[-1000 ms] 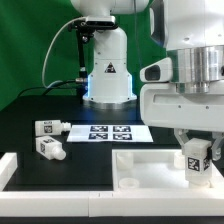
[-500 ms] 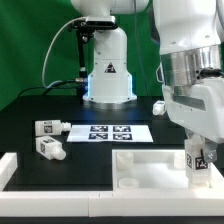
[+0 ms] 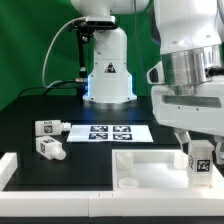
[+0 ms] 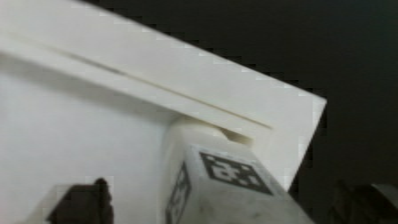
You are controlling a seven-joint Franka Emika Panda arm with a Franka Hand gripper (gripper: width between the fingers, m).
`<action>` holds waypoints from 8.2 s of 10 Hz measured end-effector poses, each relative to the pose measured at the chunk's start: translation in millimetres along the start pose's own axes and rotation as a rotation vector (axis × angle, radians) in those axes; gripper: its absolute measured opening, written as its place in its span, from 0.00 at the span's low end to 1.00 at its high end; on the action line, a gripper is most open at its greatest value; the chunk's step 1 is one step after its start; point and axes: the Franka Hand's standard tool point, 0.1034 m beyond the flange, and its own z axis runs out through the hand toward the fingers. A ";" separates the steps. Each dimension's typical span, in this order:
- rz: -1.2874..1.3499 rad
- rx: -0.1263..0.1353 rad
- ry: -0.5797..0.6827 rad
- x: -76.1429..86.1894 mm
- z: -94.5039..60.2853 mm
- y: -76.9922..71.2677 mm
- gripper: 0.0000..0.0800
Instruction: Assemble one leg
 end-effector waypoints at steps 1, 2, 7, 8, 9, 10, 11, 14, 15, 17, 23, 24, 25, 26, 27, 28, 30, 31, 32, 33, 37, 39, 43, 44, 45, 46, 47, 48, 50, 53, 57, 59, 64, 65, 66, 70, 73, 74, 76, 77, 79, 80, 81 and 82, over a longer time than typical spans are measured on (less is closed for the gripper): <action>-0.188 -0.017 -0.004 -1.7 -1.5 -1.9 0.80; -0.294 -0.023 -0.006 -2.4 -2.1 -3.0 0.80; -0.817 -0.059 0.004 4.1 -3.2 -3.5 0.81; -0.923 -0.066 0.003 7.5 -3.4 -6.9 0.81; -0.875 -0.065 0.003 6.8 -2.9 -6.2 0.66; -0.859 -0.066 0.004 6.8 -2.6 -6.0 0.66; -0.855 -0.066 0.004 7.2 -2.6 -5.8 0.42; -0.645 -0.068 0.012 10.5 -2.4 -3.5 0.36; -0.496 -0.070 0.017 11.7 -3.0 -3.1 0.36; -0.223 -0.072 0.029 12.7 -3.3 -1.8 0.36; 0.403 -0.048 0.014 3.8 0.2 -0.4 0.67; 0.385 -0.050 0.014 3.6 0.1 -0.6 0.67; 0.178 -0.077 0.014 1.7 -1.2 -1.0 0.79; -0.004 -0.077 0.008 1.1 -2.2 -2.3 0.79; -0.211 -0.078 -0.006 1.7 -1.9 -1.3 0.81; -0.334 -0.081 -0.015 1.8 -0.9 0.3 0.81; -0.413 -0.081 -0.016 2.4 -1.1 0.3 0.81; -0.486 -0.083 -0.017 3.0 -1.1 0.6 0.81; -0.585 -0.085 -0.018 3.4 -1.3 0.3 0.81; -0.849 -0.087 -0.002 6.2 -2.9 -3.0 0.81; -0.745 -0.083 0.000 5.8 -2.7 -3.0 0.52; -0.551 -0.086 0.011 7.9 -2.9 -1.8 0.36; 0.043 -0.075 0.027 8.4 -2.3 0.4 0.36; 0.287 -0.064 0.017 5.9 -1.6 0.2 0.36; 0.496 -0.053 0.009 2.0 -1.1 -2.0 0.36; 0.586 -0.043 -0.005 4.5 -1.6 -2.0 0.36; 0.639 -0.041 -0.010 4.3 -1.7 -2.0 0.36; 0.633 -0.042 -0.010 3.6 -1.4 -2.1 0.36; 0.367 -0.067 -0.019 -0.3 -0.2 1.0 0.64; -0.080 -0.073 -0.045 -1.5 0.6 3.5 0.80; -0.384 -0.072 -0.049 0.7 0.6 4.4 0.81; -0.779 -0.111 0.012 -1.0 0.3 -2.3 0.81; -0.557 -0.108 0.020 1.0 1.0 0.1 0.36; -0.483 -0.111 0.019 1.3 0.9 0.7 0.36; -0.411 -0.120 0.010 3.0 0.4 2.4 0.36; 0.207 -0.099 -0.027 4.6 1.5 -1.3 0.36; 0.630 -0.083 -0.014 0.5 2.7 -5.9 0.36; 0.691 -0.078 -0.017 1.3 2.6 -6.1 0.36; 0.814 -0.072 -0.012 3.0 2.5 -6.5 0.36; 0.832 -0.071 -0.010 3.3 2.3 -6.7 0.36; 0.825 -0.071 -0.011 3.3 2.3 -6.7 0.36; 0.824 -0.071 -0.011 3.0 2.4 -6.8 0.44; 0.783 -0.069 -0.014 3.2 -1.1 -9.1 0.44; 0.711 -0.059 -0.027 2.4 -16.5 -15.3 0.71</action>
Offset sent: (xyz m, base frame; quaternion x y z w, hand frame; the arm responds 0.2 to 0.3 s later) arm 0.0000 0.0000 0.0000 0.0000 0.0000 -0.1938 0.9810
